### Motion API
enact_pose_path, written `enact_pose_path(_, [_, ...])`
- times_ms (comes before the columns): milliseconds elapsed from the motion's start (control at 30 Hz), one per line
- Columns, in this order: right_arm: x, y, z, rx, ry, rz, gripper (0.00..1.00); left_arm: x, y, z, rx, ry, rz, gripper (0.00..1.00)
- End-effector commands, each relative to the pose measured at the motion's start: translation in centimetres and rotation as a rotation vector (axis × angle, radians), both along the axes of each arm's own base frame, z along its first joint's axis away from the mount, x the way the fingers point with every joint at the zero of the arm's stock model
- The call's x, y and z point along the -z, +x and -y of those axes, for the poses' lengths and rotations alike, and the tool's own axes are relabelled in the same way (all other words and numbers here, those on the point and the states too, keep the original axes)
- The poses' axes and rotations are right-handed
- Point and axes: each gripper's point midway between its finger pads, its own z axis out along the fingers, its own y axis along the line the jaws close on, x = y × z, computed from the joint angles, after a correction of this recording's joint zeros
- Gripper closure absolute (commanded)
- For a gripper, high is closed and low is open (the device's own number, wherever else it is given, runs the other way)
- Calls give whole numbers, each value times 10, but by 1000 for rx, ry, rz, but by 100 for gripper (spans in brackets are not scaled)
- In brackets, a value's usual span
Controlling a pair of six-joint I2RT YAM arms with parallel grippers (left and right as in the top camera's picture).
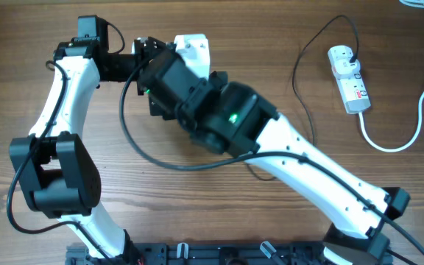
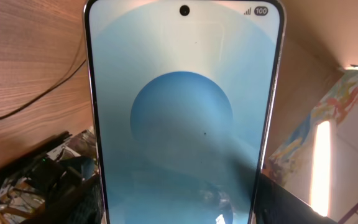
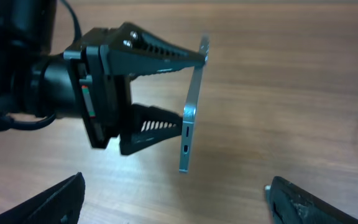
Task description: Plug charger to phone and switch on socket
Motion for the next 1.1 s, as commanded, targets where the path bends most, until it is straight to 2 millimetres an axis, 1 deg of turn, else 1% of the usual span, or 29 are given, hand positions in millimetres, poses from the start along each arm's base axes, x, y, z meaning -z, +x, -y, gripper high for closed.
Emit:
enact_pose_path(0, [20,20,1,162,-119,112,5,-25,-5,0,5,-47,25,31])
enact_pose_path(100, [34,27,0,216,-129,114,7,-25,-5,0,5,-47,25,31])
enact_pose_path(167, [37,30,0,239,-112,111,9,-25,-5,0,5,-48,21,31])
enact_pose_path(200, [36,31,0,240,-107,112,11,-25,-5,0,5,-48,20,31])
enact_pose_path(267, [36,35,1,249,-99,116,20,-26,-6,0,6,-56,18,31])
enact_pose_path(333, [38,40,6,257,-97,102,25,-30,-7,1,14,-80,19,31])
enact_pose_path(367, [40,41,6,250,-93,86,27,-31,-7,1,14,-81,20,31])
enact_pose_path(433, [45,46,7,245,-69,46,28,-31,-7,1,14,-80,20,31])
enact_pose_path(467, [48,50,5,229,-37,10,32,-31,-7,1,14,-81,20,30])
enact_pose_path(533, [51,51,2,209,-10,-18,33,-31,-7,1,14,-80,20,31])
enact_pose_path(600, [51,50,-8,138,-6,-28,33,-31,-7,1,14,-80,20,30])
enact_pose_path(667, [50,49,-11,118,-10,-26,36,-31,-7,1,14,-80,20,31])
enact_pose_path(733, [50,49,-12,117,-8,-27,42,-31,-7,1,14,-80,20,30])
enact_pose_path(833, [50,49,-12,117,-5,-24,45,-31,-7,1,14,-80,20,30])
enact_pose_path(900, [49,50,-12,119,-6,-21,51,-30,-7,1,14,-80,20,30])
enact_pose_path(1033, [47,52,-10,131,-10,-4,53,-31,-7,1,14,-80,20,30])
enact_pose_path(1067, [46,54,-8,141,-18,6,55,-31,-7,1,14,-80,20,30])
